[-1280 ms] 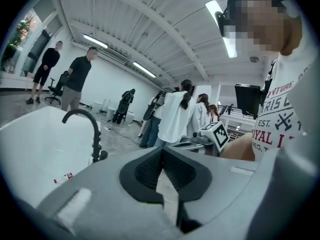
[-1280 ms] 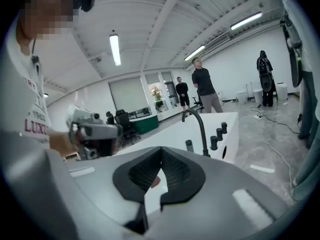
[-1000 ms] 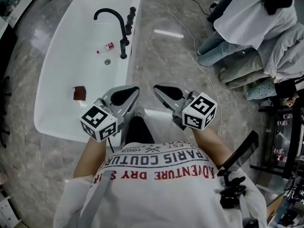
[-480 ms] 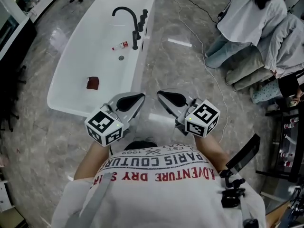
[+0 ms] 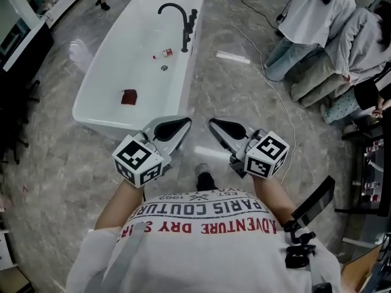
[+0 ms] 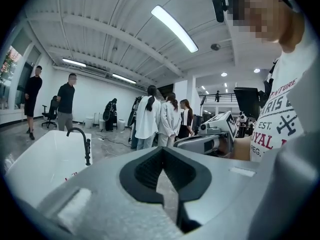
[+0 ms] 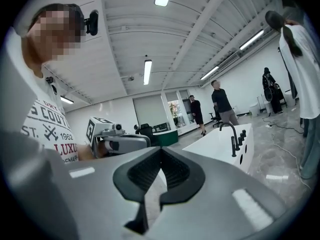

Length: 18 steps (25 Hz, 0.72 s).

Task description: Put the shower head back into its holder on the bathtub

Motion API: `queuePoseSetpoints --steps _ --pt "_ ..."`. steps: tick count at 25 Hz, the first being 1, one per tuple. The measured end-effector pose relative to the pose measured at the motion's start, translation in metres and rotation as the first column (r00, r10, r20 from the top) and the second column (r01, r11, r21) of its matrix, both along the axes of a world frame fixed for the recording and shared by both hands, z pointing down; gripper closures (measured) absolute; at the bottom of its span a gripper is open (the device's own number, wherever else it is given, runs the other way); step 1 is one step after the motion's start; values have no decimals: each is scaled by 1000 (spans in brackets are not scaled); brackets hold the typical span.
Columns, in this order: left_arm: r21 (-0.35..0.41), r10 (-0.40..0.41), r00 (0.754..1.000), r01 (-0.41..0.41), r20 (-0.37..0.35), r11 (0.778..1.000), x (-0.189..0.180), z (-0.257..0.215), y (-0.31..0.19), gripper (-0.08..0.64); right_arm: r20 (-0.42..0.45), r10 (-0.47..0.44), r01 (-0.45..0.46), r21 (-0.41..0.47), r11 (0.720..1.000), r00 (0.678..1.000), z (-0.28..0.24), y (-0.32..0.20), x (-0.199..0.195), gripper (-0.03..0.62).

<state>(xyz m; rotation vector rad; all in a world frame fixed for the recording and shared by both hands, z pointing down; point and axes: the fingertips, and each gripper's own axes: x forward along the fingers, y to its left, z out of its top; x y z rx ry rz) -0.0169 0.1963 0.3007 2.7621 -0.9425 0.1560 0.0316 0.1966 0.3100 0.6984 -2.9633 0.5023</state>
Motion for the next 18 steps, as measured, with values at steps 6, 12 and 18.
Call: queuePoseSetpoints --steps 6,12,18 --pt "39 2 1000 -2 -7 999 -30 -16 73 558 -7 10 -9 49 999 1000 -16 71 -26 592" --pt "50 24 1000 -24 -1 998 -36 -12 105 558 -3 29 -29 55 998 1000 -13 102 -34 592" --pt "57 38 999 -37 -9 998 -37 -18 112 558 -14 50 -50 62 997 999 -16 113 -35 592"
